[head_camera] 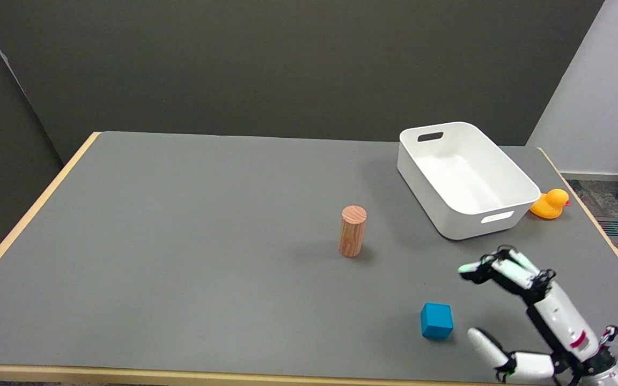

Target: Pick up the cube.

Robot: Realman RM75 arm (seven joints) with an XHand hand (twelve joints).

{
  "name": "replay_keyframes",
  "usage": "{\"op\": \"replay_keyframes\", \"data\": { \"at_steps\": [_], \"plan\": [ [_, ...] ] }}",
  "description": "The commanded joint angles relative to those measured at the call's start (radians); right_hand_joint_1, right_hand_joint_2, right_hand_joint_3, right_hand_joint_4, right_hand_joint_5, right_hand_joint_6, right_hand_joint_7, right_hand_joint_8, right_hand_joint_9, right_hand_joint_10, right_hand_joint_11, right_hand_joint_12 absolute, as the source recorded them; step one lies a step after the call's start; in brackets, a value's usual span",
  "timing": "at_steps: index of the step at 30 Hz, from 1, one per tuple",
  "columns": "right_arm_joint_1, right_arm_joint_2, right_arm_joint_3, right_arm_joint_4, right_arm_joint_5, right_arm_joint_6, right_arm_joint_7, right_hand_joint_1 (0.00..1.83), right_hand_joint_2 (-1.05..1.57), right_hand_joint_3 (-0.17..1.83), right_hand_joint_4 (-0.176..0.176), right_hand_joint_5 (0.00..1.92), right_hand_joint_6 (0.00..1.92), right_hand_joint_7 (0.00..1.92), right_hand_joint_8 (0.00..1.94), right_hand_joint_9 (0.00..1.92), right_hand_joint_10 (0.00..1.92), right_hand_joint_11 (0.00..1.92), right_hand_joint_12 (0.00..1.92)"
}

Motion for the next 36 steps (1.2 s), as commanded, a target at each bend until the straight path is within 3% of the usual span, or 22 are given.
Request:
{"op": "replay_keyframes", "data": {
  "at_steps": [1, 16, 36],
  "plan": [
    [-0.030, 0.015, -0.074, 0.068, -0.123, -0.062, -0.191, 0.63, 0.63, 0.88, -0.033, 0.40, 0.76, 0.56, 0.70, 0.49, 1.16, 0.18, 1.41],
    [0.060, 0.061, -0.061, 0.083, -0.124, -0.256, -0.184, 0.61, 0.61, 0.88, -0.031, 0.37, 0.69, 0.51, 0.63, 0.44, 1.11, 0.16, 1.39],
    [0.081, 0.039, -0.057, -0.036, -0.045, -0.259, -0.183, 0.61, 0.63, 0.86, -0.026, 0.36, 0.67, 0.50, 0.58, 0.43, 1.10, 0.15, 1.36]
  ]
}}
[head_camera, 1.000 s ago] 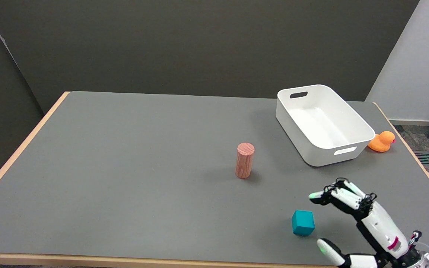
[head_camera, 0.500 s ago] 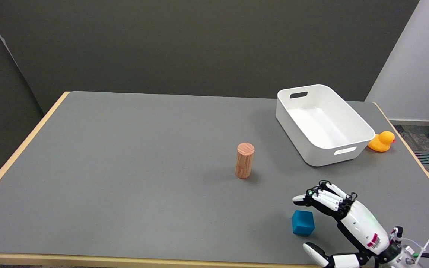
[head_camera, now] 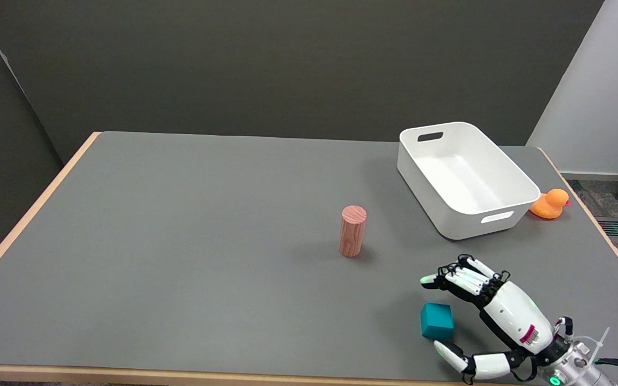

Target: Pick up the cube.

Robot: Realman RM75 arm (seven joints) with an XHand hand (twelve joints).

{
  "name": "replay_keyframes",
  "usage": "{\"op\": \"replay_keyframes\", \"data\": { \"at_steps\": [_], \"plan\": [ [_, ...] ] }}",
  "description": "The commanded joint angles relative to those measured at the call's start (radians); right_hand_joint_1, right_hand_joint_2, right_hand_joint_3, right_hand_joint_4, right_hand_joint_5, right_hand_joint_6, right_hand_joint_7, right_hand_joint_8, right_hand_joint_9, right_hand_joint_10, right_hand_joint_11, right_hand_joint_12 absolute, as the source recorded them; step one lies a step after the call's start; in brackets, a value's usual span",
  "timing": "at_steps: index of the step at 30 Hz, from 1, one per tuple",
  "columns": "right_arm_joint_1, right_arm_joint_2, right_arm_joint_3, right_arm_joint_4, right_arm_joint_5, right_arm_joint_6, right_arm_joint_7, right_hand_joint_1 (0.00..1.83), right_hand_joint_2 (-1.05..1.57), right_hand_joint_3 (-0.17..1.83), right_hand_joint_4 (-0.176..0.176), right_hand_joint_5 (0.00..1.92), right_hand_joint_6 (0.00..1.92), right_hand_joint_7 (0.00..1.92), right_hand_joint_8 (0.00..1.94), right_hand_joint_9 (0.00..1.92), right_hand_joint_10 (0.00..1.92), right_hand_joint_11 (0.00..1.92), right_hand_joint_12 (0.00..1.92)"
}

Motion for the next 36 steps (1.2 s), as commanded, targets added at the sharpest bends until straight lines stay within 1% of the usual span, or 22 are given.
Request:
{"op": "replay_keyframes", "data": {
  "at_steps": [1, 9, 13, 15, 17, 26, 28, 30, 31, 32, 33, 36],
  "plan": [
    [0.033, -0.014, -0.006, -0.086, 0.048, -0.038, -0.008, 0.62, 0.63, 0.86, -0.025, 0.36, 0.66, 0.50, 0.58, 0.43, 1.10, 0.16, 1.36],
    [0.033, -0.019, -0.004, -0.097, 0.050, -0.029, -0.008, 0.68, 0.62, 0.90, -0.025, 0.36, 0.67, 0.52, 0.61, 0.46, 1.09, 0.16, 1.37],
    [0.030, -0.022, 0.001, -0.094, 0.068, -0.027, -0.008, 0.75, 0.64, 0.92, -0.032, 0.39, 0.72, 0.58, 0.70, 0.51, 1.14, 0.18, 1.38],
    [0.029, -0.021, 0.000, -0.096, 0.076, -0.027, -0.008, 0.76, 0.66, 0.90, -0.037, 0.44, 0.88, 0.62, 0.78, 0.54, 1.18, 0.20, 1.38],
    [0.028, -0.021, 0.000, -0.097, 0.076, -0.027, -0.008, 0.76, 0.66, 0.89, -0.037, 0.45, 0.94, 0.63, 0.81, 0.55, 1.19, 0.20, 1.39],
    [0.035, -0.026, 0.004, -0.090, 0.081, -0.030, -0.009, 0.77, 0.65, 0.90, -0.056, 0.49, 0.99, 0.66, 0.84, 0.58, 1.23, 0.21, 1.41],
    [0.038, -0.027, 0.004, -0.089, 0.085, -0.024, -0.009, 0.81, 0.67, 0.89, -0.050, 0.54, 1.17, 0.72, 0.98, 0.62, 1.26, 0.23, 1.41],
    [0.043, -0.027, 0.008, -0.085, 0.085, -0.024, -0.009, 0.82, 0.67, 0.89, -0.034, 0.57, 1.23, 0.75, 1.02, 0.64, 1.28, 0.24, 1.43],
    [0.044, -0.027, 0.009, -0.084, 0.085, -0.024, -0.009, 0.84, 0.75, 0.80, -0.005, 0.60, 1.29, 0.76, 1.05, 0.66, 1.30, 0.25, 1.44],
    [0.046, -0.026, 0.010, -0.082, 0.085, -0.024, -0.008, 0.90, 0.99, 0.53, 0.060, 0.67, 1.44, 0.78, 1.08, 0.68, 1.31, 0.26, 1.45],
    [0.050, -0.026, 0.012, -0.082, 0.085, -0.024, -0.008, 0.92, 1.06, 0.44, 0.087, 0.70, 1.49, 0.79, 1.10, 0.68, 1.32, 0.27, 1.46],
    [0.058, -0.022, 0.012, -0.082, 0.084, -0.024, -0.008, 0.92, 1.04, 0.47, 0.104, 0.71, 1.49, 0.81, 1.13, 0.70, 1.33, 0.29, 1.48]
  ]
}}
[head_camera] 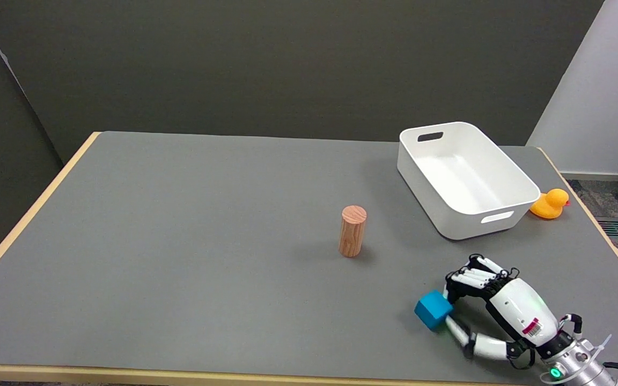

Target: Pick up the cube.

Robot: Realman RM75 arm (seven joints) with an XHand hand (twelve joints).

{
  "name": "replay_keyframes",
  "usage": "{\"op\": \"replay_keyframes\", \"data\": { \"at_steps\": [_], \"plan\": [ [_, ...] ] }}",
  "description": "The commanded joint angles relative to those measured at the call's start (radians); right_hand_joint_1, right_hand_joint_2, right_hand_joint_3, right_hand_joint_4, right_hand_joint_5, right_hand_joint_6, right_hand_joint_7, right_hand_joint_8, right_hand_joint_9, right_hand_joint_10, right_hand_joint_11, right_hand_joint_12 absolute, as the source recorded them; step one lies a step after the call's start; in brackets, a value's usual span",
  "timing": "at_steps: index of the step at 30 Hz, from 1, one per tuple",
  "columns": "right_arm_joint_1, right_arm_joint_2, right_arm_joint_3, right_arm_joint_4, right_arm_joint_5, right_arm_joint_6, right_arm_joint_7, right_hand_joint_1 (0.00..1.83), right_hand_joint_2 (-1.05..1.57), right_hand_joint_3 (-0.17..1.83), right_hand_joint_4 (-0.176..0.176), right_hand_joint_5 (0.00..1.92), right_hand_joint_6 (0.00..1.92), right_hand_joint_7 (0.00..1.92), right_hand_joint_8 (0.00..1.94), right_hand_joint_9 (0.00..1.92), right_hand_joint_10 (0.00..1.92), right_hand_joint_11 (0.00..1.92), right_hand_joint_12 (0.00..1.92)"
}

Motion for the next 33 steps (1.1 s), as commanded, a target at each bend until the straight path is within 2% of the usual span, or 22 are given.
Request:
{"op": "replay_keyframes", "data": {
  "at_steps": [1, 6, 7, 9, 11, 13, 16, 18, 20, 33],
  "plan": [
    [0.027, 0.002, 0.009, 0.004, 0.013, 0.005, 0.000, 0.92, 1.04, 0.48, 0.108, 0.72, 1.49, 0.81, 1.13, 0.70, 1.33, 0.29, 1.49],
    [0.037, 0.004, 0.012, 0.007, 0.014, -0.005, 0.049, 0.90, 1.09, 0.40, 0.111, 0.69, 1.50, 0.80, 1.11, 0.71, 1.35, 0.30, 1.50],
    [0.037, 0.004, 0.012, 0.007, 0.014, -0.006, 0.059, 0.89, 1.06, 0.43, 0.098, 0.67, 1.46, 0.79, 1.09, 0.71, 1.35, 0.30, 1.50],
    [0.038, 0.005, 0.012, 0.008, 0.014, -0.006, 0.066, 0.81, 0.65, 0.91, 0.001, 0.53, 1.12, 0.74, 1.00, 0.69, 1.34, 0.28, 1.49],
    [0.033, 0.006, 0.012, 0.015, 0.009, -0.007, 0.063, 0.80, 0.65, 0.90, -0.009, 0.51, 1.06, 0.72, 0.96, 0.67, 1.33, 0.28, 1.48],
    [0.027, 0.007, 0.012, 0.027, 0.009, -0.013, 0.059, 0.77, 0.64, 0.90, -0.019, 0.47, 0.93, 0.65, 0.85, 0.61, 1.28, 0.22, 1.44],
    [0.019, 0.007, 0.013, 0.040, 0.010, -0.028, 0.055, 0.74, 0.63, 0.89, -0.019, 0.41, 0.78, 0.57, 0.75, 0.52, 1.21, 0.15, 1.36],
    [0.018, 0.008, 0.013, 0.043, 0.009, -0.029, 0.051, 0.71, 0.61, 0.89, -0.018, 0.34, 0.61, 0.49, 0.62, 0.43, 1.13, 0.09, 1.29],
    [0.018, 0.008, 0.013, 0.048, 0.007, -0.030, 0.051, 0.70, 0.60, 0.91, -0.014, 0.30, 0.55, 0.42, 0.55, 0.37, 1.04, 0.04, 1.26],
    [0.017, 0.004, 0.003, 0.111, -0.049, -0.055, 0.051, 0.67, 0.59, 0.91, -0.019, 0.28, 0.52, 0.40, 0.52, 0.35, 1.01, 0.04, 1.27]
  ]
}}
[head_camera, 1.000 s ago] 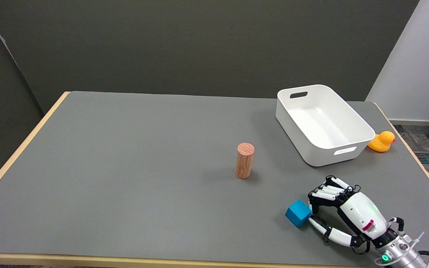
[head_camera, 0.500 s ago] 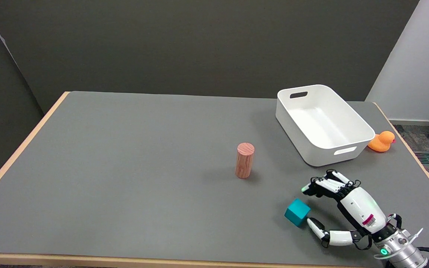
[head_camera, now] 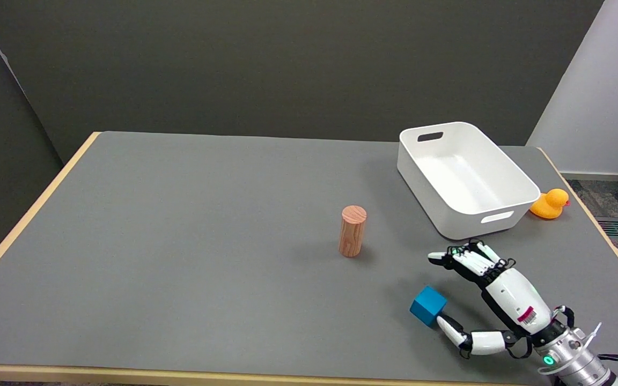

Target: Pick up the cube.

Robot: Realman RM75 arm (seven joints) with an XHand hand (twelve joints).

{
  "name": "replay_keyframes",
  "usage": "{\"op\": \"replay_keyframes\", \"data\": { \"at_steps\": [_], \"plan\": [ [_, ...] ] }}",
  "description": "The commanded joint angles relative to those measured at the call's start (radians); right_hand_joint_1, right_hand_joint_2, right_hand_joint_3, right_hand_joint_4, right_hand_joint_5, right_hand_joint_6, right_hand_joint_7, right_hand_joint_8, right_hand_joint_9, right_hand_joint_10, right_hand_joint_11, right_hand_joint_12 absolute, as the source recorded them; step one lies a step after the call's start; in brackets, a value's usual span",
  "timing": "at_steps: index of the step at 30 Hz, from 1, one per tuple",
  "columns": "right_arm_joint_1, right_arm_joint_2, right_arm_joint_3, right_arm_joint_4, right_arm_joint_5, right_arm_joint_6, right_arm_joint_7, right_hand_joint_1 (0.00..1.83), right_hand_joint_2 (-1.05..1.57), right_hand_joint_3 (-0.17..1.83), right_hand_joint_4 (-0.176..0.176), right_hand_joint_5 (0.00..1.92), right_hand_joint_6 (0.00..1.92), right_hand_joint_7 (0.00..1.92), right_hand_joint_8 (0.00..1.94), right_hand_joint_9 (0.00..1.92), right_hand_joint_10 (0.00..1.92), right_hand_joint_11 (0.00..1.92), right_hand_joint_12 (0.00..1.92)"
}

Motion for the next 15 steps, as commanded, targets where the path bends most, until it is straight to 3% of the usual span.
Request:
{"op": "replay_keyframes", "data": {
  "at_steps": [1, 15],
  "plan": [
    [-0.006, -0.004, -0.006, 0.068, -0.055, -0.028, 0.004, 0.67, 0.59, 0.91, -0.019, 0.28, 0.52, 0.40, 0.52, 0.35, 1.01, 0.05, 1.27],
    [-0.027, -0.012, -0.006, 0.073, -0.061, -0.033, -0.009, 0.66, 0.59, 0.91, -0.028, 0.28, 0.52, 0.40, 0.52, 0.35, 1.01, 0.06, 1.29]
  ]
}}
